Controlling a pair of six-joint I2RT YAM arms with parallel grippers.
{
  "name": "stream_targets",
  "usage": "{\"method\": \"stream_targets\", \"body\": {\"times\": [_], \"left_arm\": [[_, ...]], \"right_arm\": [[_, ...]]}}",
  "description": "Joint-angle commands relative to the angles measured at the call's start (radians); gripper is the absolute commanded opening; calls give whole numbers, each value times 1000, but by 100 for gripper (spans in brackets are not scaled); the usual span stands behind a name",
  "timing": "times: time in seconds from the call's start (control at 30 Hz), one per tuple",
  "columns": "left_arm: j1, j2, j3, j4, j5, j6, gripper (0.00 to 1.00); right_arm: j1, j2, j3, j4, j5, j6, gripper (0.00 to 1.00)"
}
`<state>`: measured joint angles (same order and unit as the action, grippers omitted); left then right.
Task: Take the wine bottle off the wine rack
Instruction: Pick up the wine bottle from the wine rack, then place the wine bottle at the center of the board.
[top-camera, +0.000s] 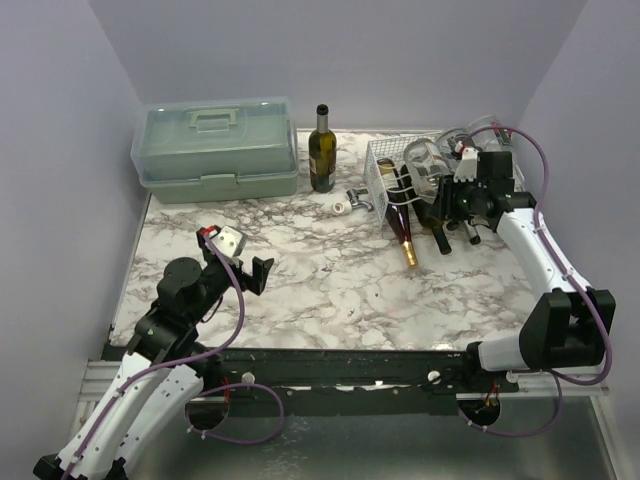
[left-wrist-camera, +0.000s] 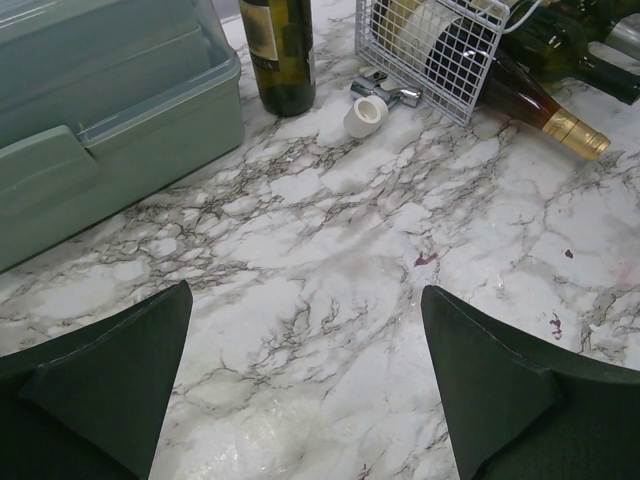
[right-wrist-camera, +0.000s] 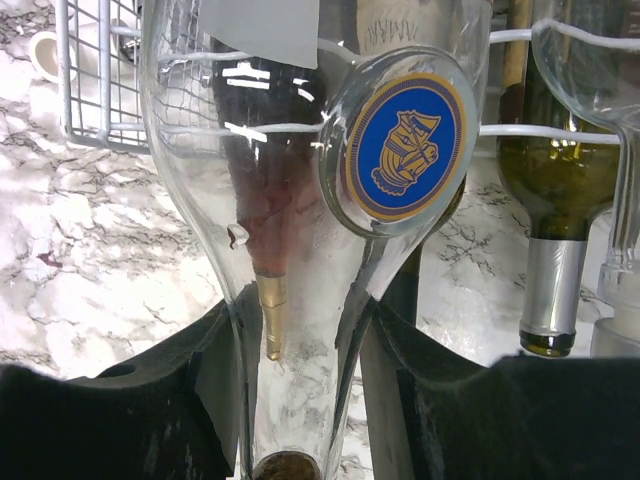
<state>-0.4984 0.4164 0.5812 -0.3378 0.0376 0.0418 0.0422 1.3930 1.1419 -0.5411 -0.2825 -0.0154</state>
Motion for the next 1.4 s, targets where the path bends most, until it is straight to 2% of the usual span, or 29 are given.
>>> {"method": "stream_targets", "body": {"times": [0.0,1.37], "left_arm": [[6,2,-7,19,11,0,99],[6,-2,-8,18,7,0,99]], "right_arm": [[-12,-92,23,198,-67,-4,0],[-62,-199,-5,222,-185,40,0]]}}
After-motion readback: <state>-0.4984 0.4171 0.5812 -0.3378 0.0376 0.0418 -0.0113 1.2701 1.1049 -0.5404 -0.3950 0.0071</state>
